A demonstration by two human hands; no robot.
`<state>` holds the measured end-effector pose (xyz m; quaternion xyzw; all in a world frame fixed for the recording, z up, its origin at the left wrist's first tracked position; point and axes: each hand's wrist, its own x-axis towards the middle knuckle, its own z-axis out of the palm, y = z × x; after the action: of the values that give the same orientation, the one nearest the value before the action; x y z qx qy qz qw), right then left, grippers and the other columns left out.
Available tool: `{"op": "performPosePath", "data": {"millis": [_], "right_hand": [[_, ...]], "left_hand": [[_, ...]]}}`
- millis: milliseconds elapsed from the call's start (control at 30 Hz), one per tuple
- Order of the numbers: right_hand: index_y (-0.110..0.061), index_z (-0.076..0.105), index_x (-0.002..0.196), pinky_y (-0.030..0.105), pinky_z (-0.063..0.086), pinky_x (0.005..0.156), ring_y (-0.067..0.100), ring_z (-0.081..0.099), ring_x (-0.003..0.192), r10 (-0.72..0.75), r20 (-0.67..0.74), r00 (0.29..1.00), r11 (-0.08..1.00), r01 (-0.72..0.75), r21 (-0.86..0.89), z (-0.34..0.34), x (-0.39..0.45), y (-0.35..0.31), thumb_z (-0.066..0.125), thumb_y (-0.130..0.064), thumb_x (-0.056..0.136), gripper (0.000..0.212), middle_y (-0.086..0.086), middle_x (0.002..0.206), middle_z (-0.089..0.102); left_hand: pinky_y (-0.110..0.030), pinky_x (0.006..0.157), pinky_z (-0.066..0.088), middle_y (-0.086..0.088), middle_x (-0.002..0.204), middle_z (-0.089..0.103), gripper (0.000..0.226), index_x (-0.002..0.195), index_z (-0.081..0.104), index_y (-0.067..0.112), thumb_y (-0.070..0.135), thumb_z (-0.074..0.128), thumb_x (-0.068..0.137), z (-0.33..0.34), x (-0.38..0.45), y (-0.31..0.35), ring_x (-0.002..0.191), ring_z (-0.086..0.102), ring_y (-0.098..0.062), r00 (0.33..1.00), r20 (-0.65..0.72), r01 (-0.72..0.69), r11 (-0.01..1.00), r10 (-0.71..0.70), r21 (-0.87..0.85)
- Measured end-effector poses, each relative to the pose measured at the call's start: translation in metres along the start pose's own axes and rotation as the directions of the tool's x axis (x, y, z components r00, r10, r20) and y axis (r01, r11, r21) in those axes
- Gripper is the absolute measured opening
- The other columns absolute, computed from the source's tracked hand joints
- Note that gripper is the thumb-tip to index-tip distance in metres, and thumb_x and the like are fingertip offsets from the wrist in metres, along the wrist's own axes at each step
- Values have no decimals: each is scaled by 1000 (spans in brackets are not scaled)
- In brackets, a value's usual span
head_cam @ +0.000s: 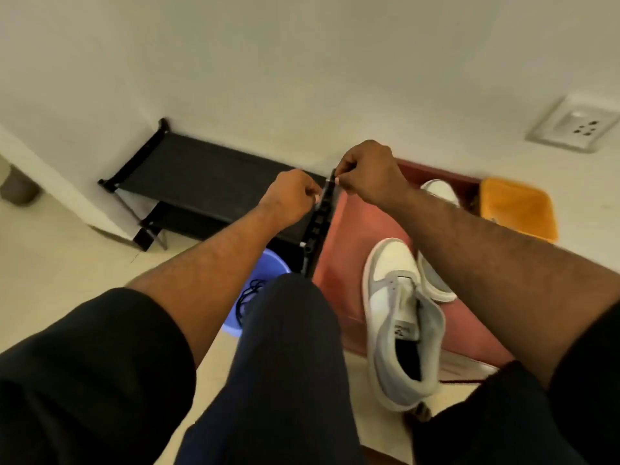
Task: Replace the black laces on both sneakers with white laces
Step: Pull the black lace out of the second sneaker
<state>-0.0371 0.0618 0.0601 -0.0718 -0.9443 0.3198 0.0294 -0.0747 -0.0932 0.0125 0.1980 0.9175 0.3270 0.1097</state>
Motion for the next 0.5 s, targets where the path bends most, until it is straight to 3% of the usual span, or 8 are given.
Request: {"op": "performPosePath", "data": {"millis": [100,233,400,500], "right_hand": [[-7,73,74,19,50,61,4,57,58,44,-107,993,998,-47,-31,-60,-17,43,68,0,73,8,-1,68,65],[-6,74,76,14,47,59,1,54,51,128,-217,968,990,-139,-35,-130,-35,113,65,1,72,11,-2,65,63],[1,73,79,22,50,56,4,57,48,269,-263,926,960,-280,-3,-190,-57,208,71,2,76,4,13,72,69],[2,74,81,26,54,62,12,59,56,324,-220,920,943,-333,-8,-194,-60,255,72,2,76,6,15,82,72]], "left_hand": [[-36,85,55,-11,96,73,17,93,75,3,6,59,88,24,13,73,89,67,-24,990,40,-138,990,138,-20],[-20,90,43,-8,117,69,27,113,71,7,12,61,88,66,34,153,108,63,-21,955,122,-277,960,272,33],[-28,98,43,-8,128,63,40,126,62,11,25,65,89,133,62,221,118,57,-22,904,273,-356,933,328,57],[-39,100,44,-4,122,65,40,120,65,17,35,67,85,175,81,237,116,58,-23,855,367,-446,881,367,158]]}}
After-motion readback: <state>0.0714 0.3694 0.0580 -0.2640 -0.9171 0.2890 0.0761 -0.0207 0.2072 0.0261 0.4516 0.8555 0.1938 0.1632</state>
